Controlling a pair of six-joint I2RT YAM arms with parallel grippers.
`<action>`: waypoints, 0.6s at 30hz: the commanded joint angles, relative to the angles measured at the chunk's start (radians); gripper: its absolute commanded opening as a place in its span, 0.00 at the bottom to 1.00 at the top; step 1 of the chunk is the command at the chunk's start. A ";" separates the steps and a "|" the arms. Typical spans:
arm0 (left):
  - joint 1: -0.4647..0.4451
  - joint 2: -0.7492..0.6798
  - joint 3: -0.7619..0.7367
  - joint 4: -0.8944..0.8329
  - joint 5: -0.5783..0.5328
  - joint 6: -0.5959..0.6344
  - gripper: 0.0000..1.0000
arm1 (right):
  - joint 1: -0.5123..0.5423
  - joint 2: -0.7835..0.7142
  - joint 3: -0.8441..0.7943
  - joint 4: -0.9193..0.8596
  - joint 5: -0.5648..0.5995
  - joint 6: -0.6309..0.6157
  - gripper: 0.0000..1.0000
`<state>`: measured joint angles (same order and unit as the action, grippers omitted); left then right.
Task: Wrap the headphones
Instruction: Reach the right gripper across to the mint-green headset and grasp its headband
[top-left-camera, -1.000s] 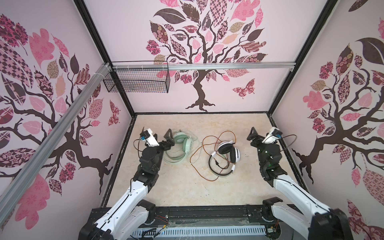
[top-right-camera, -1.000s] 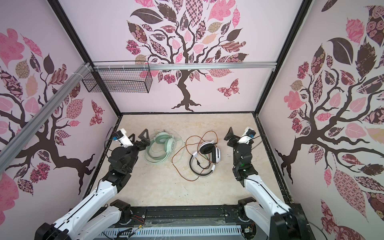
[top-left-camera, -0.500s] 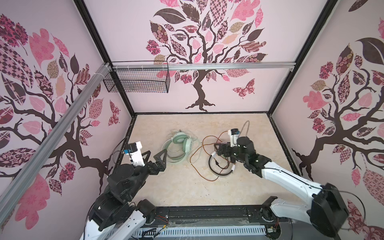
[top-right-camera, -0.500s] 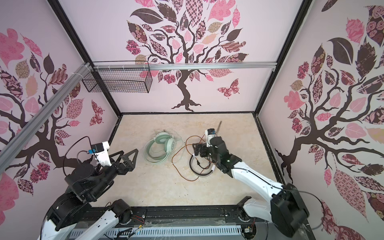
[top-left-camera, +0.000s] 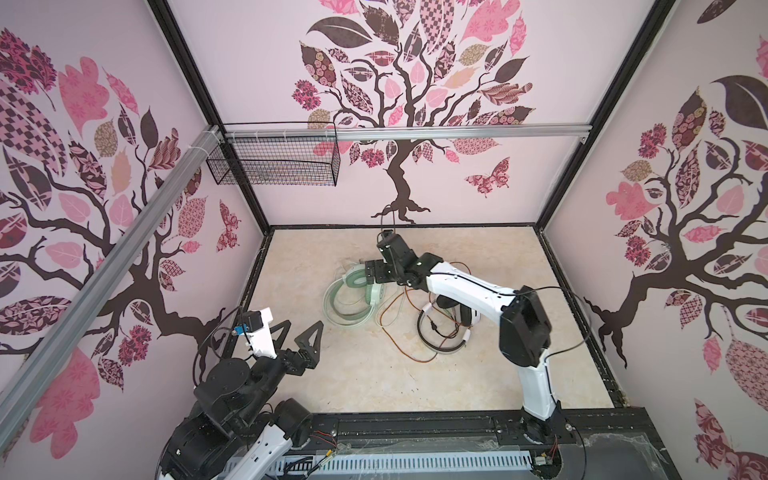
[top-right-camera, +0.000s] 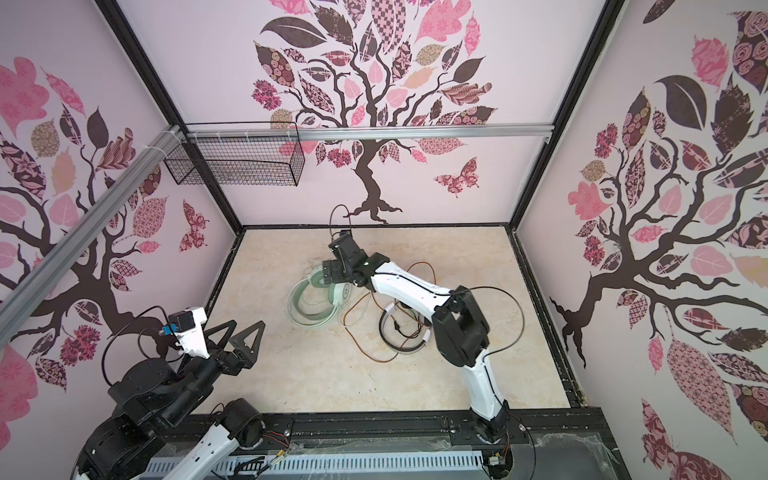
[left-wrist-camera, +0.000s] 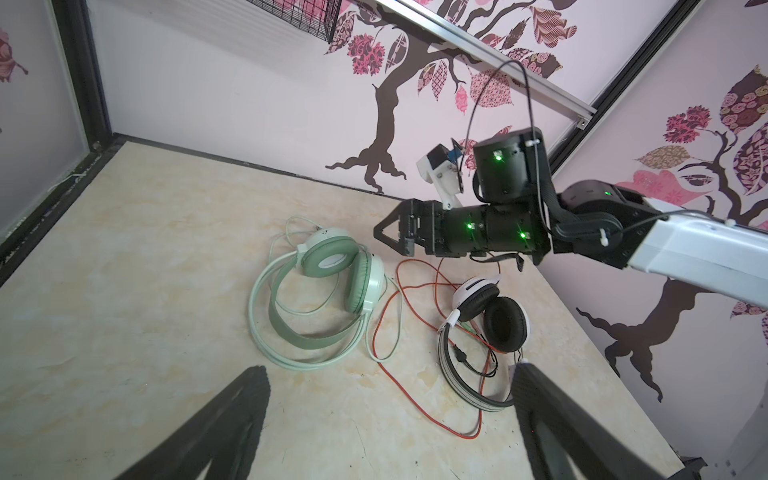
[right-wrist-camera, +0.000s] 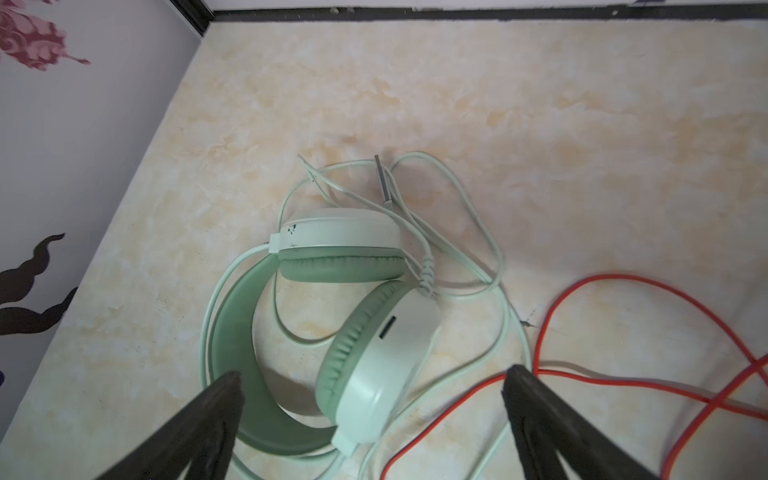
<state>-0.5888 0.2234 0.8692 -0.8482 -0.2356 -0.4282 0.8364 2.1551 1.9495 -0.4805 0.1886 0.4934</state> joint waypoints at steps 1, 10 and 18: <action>0.003 -0.005 -0.010 -0.021 -0.026 0.013 0.94 | 0.064 0.215 0.294 -0.337 0.171 0.095 1.00; 0.003 0.000 -0.008 -0.030 -0.015 0.014 0.94 | 0.087 0.437 0.527 -0.509 0.303 0.224 1.00; 0.001 0.031 -0.008 -0.026 0.007 0.017 0.94 | 0.089 0.324 0.345 -0.395 0.407 0.194 1.00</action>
<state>-0.5888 0.2401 0.8692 -0.8715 -0.2409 -0.4206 0.9192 2.5008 2.3329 -0.8276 0.5755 0.6636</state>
